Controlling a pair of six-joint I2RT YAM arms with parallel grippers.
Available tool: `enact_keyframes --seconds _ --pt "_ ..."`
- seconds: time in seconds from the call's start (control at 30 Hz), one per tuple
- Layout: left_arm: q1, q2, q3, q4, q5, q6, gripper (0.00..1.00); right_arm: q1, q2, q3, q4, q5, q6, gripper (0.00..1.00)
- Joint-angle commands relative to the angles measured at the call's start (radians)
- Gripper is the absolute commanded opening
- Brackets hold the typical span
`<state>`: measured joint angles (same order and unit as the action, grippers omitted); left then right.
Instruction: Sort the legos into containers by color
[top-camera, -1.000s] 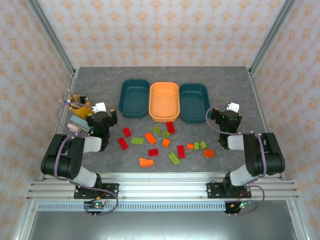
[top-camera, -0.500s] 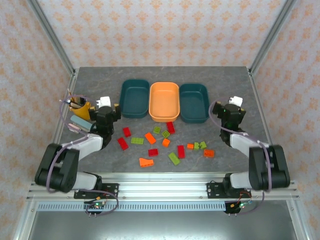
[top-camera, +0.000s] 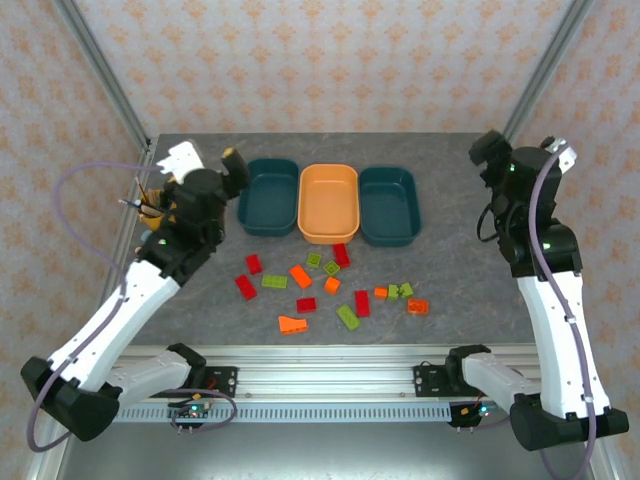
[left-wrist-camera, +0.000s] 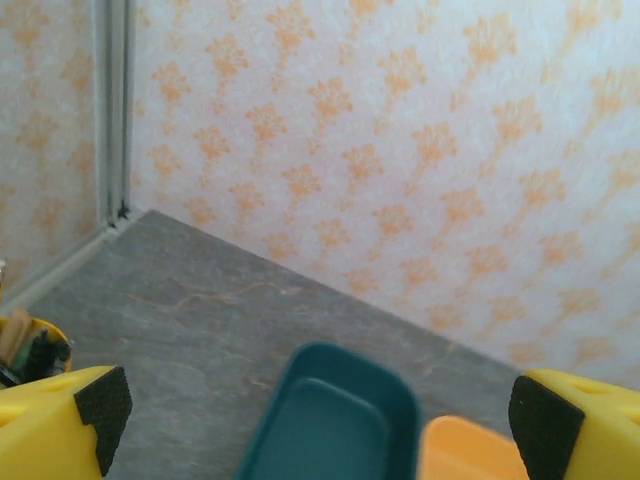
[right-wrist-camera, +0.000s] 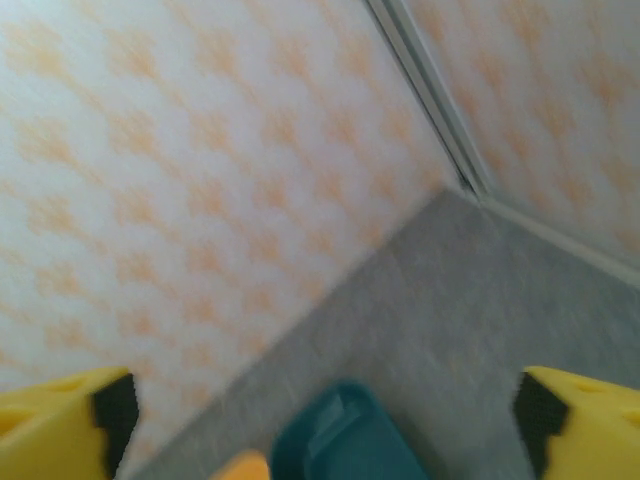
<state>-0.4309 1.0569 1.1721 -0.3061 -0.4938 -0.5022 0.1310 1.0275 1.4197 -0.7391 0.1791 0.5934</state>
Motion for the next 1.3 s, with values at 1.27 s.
enact_keyframes --seconds 1.27 --pt "-0.715 0.152 -0.114 -0.256 0.367 -0.124 1.0 0.043 0.233 -0.819 0.019 -0.635 0.966 0.68"
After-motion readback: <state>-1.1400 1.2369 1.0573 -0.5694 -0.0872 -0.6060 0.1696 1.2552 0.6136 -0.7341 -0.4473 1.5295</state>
